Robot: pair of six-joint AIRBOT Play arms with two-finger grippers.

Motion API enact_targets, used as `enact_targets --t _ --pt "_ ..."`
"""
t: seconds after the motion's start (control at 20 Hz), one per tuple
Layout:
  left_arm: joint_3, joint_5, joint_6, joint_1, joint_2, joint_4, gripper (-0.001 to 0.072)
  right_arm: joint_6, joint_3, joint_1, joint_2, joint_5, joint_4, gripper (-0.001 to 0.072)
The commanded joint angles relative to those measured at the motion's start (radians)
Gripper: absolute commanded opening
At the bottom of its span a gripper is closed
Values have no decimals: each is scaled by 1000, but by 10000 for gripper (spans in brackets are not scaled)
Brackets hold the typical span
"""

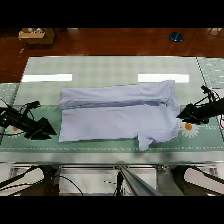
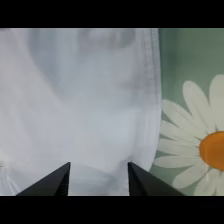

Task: Fold the shirts.

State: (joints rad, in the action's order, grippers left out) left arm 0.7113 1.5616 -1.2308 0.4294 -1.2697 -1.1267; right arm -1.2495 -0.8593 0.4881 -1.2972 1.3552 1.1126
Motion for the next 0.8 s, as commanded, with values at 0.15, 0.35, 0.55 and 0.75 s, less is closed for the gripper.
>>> enact_targets --t 0.15,0.35,0.55,0.75 --pt "-11 -57 -41 -27 -33 -34 467 21 51 5 22 -24 -40 459" --pt "-11 -112 -66 -76 -90 -32 467 21 51 5 89 -34 -42 459" --pt "-11 -195 -93 -176 -141 2 467 6 51 5 177 -46 -42 458" --pt "-11 -254 -101 -262 -195 31 16 -24 51 5 220 -39 -14 459"
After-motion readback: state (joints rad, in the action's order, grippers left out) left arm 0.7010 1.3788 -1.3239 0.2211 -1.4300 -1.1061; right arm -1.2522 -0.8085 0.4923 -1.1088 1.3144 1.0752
